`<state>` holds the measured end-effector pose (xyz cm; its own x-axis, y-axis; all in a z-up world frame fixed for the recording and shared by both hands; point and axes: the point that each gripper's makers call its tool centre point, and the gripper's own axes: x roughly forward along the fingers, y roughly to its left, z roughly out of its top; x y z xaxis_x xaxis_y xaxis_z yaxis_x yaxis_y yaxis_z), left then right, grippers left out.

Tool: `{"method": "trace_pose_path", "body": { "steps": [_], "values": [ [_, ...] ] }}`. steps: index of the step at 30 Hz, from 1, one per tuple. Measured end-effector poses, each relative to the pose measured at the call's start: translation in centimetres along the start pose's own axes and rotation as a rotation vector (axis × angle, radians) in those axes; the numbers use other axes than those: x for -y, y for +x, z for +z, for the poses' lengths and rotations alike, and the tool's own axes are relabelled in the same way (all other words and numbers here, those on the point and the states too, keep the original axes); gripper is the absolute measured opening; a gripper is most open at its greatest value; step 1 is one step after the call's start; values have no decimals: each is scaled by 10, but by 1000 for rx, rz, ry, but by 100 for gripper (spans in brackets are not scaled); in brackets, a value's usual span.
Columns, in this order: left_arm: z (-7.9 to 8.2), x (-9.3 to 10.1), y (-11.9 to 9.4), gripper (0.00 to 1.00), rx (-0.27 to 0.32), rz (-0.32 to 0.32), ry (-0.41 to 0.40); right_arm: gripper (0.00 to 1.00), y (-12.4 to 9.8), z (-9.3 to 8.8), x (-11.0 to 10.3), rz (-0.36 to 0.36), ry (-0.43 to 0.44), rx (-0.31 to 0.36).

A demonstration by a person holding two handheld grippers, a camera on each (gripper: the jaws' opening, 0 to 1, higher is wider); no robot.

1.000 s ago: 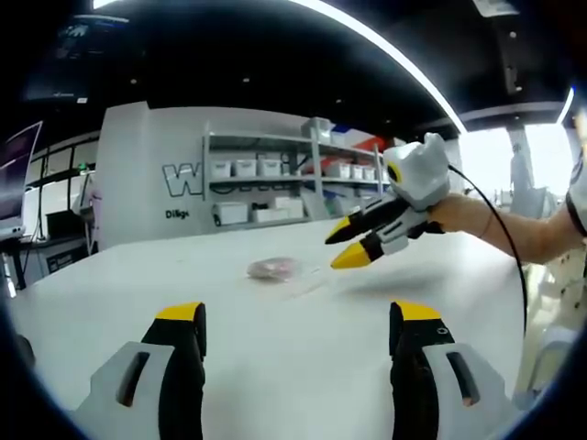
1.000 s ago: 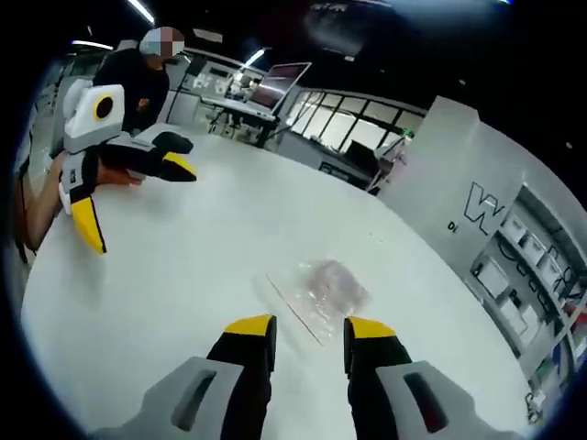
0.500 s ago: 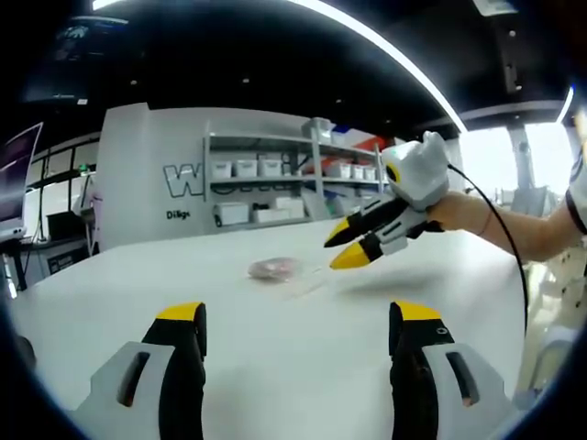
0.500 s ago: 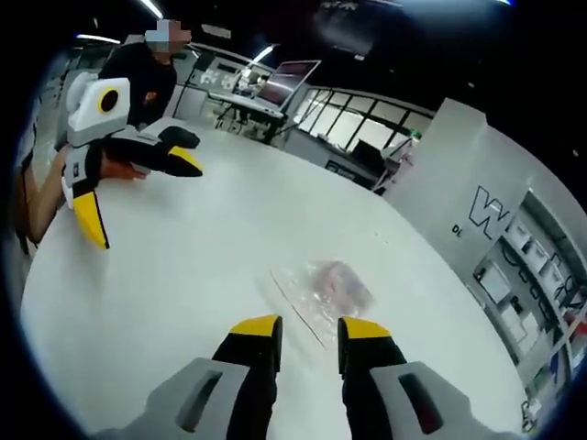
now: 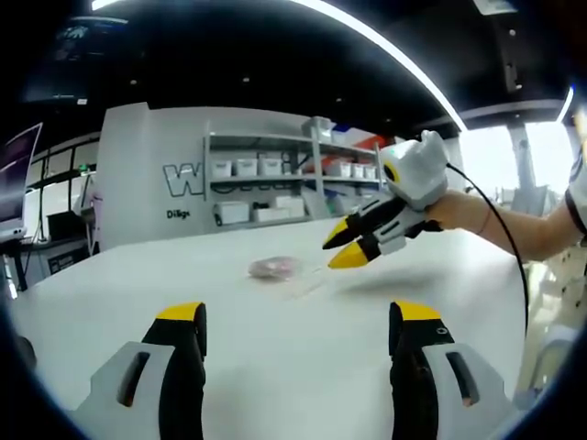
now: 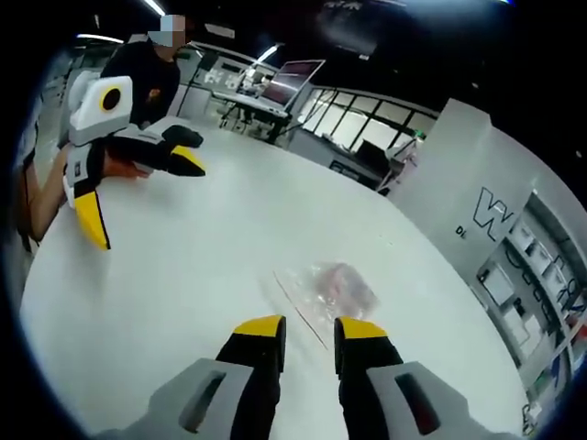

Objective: Open the resealable bag by pulling the two sides of the seal apart until the entire bag opening is separated and visibly accessible.

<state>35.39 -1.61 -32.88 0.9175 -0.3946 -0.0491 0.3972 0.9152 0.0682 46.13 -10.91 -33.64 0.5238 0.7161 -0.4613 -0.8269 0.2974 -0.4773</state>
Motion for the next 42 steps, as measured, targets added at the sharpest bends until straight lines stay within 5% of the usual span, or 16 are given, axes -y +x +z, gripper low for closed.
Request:
{"method": "trace_pose_path", "body": {
  "steps": [42],
  "values": [
    [-2,1,0,81,-13,-1,22,8,14,-5,3,52,-32,-47]
  ]
}}
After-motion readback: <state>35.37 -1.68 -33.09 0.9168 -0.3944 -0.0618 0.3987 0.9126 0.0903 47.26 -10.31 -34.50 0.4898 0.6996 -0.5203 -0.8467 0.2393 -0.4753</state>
